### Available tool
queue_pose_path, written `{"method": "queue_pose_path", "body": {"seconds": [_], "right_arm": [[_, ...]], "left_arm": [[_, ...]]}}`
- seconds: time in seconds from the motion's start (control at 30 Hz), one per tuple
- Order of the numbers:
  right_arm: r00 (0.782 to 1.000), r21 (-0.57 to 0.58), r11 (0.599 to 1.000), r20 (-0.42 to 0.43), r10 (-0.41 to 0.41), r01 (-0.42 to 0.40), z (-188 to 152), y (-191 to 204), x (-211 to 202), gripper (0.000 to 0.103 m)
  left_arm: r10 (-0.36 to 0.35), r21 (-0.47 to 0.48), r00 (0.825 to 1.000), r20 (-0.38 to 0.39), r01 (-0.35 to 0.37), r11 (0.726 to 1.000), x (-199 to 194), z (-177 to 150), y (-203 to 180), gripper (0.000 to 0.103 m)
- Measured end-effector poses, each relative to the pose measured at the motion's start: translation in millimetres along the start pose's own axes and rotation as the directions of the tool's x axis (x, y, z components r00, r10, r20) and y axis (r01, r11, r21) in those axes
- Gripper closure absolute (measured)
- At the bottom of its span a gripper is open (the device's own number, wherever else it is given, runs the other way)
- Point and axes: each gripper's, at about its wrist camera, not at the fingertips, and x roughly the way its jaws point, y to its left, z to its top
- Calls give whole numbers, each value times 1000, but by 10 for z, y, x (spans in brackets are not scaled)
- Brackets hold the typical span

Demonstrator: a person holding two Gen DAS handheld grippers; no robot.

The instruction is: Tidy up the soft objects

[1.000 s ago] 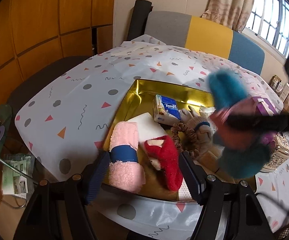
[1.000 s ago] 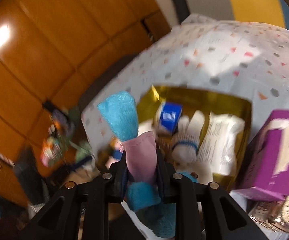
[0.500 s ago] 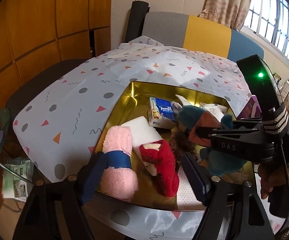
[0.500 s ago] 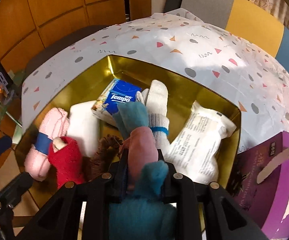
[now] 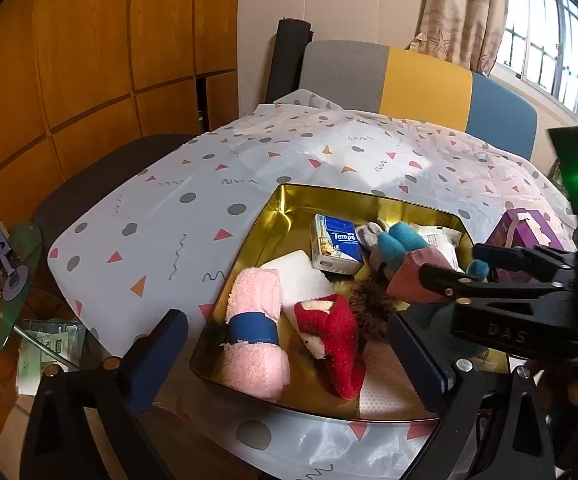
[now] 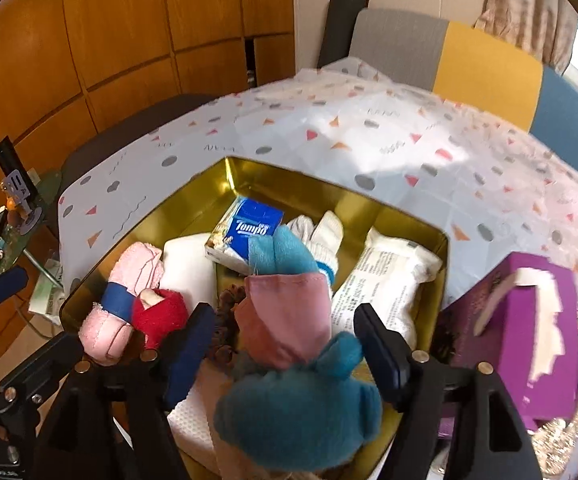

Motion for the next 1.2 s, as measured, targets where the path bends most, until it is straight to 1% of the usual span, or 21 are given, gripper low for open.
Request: {"method": "queue_pose_path", "body": {"seconds": [0.1,0.23,0.4,0.43,0.5,0.57,0.77,0.9,1.07,1.2], "right_arm": [[999,10,999,41,-35,35,-23,11,-139,30],[990,41,995,100,-95,91,-125,0,-367,30],[969,116,978,158,-192,175,-386,-31,-650,30],[965,126,975,163,-204,184,-431,-42,-684,30],[952,162,961,172,-253,226,-569,-54,-774,30],[945,192,949,167,-283,250,-690,-78,-831,30],[931,239,927,155,-331,290,-873,-159,-922,30],[925,260,920,165,-342,294,-920,-204,-973,30],[923,272,917,170,-344,292,-928,-219,-991,30],[924,275,917,170,-343,290,-932,-229,-992,30]], "left_arm": [[3,-9,1000,11,-3,1000,-42,6,10,0],[1,-11,999,32,-1,1000,-115,12,-9,0],[-10,-6,999,47,10,1000,-201,5,-88,0],[-9,-1,999,54,9,1000,-223,-2,-115,0],[-5,8,998,62,5,1000,-255,-17,-169,0],[-19,10,998,66,19,1000,-282,-36,-218,0],[14,29,996,83,-16,999,-343,-72,-364,0],[35,38,995,92,-39,999,-361,-86,-406,0],[55,36,994,97,-59,998,-372,-89,-414,0],[59,33,993,98,-62,998,-377,-91,-411,0]]}}
